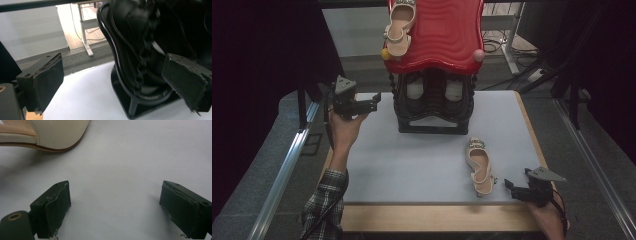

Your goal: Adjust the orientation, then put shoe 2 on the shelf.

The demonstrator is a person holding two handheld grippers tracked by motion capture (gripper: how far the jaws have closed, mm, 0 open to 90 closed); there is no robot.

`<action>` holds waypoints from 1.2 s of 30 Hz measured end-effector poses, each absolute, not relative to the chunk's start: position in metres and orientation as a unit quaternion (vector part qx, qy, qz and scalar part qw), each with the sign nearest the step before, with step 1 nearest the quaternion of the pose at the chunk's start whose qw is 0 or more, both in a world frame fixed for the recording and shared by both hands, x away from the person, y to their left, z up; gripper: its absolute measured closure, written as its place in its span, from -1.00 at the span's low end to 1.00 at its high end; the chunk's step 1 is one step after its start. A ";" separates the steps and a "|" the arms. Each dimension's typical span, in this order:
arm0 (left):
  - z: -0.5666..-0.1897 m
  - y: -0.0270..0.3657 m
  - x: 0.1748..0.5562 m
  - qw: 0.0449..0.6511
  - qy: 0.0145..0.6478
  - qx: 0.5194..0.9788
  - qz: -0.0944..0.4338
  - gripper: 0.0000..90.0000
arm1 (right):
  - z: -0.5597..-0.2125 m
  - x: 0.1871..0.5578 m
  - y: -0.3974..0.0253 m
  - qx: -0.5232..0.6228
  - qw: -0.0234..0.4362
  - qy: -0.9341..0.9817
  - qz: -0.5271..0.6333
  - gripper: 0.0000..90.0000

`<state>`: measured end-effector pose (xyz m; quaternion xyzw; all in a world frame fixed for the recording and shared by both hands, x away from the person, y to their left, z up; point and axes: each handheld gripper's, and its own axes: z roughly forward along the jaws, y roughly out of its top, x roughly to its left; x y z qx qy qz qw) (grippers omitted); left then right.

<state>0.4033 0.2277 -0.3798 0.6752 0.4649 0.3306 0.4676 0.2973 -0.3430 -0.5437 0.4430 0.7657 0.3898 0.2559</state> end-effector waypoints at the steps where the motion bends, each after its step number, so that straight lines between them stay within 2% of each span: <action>1: -0.384 0.227 0.401 0.470 0.465 0.675 0.327 -0.91 | -0.544 0.297 -0.343 0.443 0.256 0.766 0.390 -0.79; 10: -0.415 0.221 0.380 0.467 0.457 0.692 0.308 -0.93 | -0.544 0.298 -0.339 0.446 0.255 0.766 0.387 -0.88; 36: -0.501 0.211 0.332 0.464 0.470 0.710 0.244 -0.93 | -0.531 0.298 -0.335 0.458 0.239 0.771 0.372 -0.89</action>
